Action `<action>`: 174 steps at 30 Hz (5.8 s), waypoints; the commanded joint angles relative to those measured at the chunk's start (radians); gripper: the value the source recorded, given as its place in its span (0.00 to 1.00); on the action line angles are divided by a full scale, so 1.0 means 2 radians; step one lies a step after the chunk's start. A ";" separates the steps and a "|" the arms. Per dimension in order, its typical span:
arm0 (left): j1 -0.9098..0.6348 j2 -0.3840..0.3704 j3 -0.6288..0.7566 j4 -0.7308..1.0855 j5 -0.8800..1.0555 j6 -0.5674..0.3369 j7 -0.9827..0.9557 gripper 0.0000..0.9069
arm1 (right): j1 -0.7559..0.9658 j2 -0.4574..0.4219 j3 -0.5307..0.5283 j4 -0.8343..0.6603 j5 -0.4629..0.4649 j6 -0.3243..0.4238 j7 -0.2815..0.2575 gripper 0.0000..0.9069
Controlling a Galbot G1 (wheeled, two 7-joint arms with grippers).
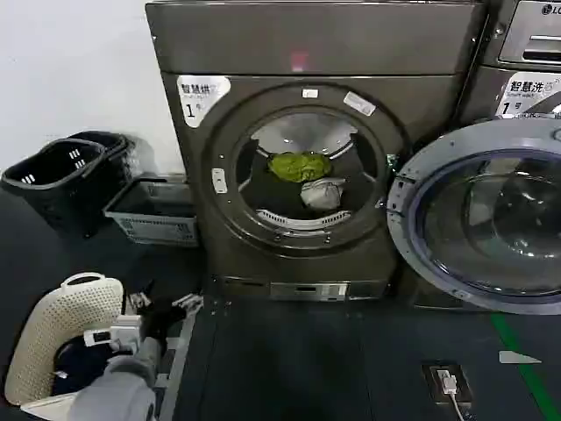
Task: Grasp the clothes from the dryer.
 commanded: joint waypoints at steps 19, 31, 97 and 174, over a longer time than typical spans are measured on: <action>0.004 -0.001 0.001 -0.003 -0.002 0.024 0.000 1.00 | 0.000 0.003 -0.014 -0.011 0.017 0.038 0.027 1.00; 0.004 -0.001 0.001 -0.003 -0.002 0.024 0.001 1.00 | 0.001 0.004 -0.014 -0.010 0.019 0.032 0.030 1.00; 0.001 0.001 0.010 -0.006 -0.005 0.024 0.010 1.00 | -0.005 0.004 0.003 -0.027 0.068 0.045 0.063 1.00; -0.008 -0.009 0.037 0.013 0.010 0.024 -0.006 1.00 | -0.009 0.010 0.013 -0.034 0.076 0.044 0.063 1.00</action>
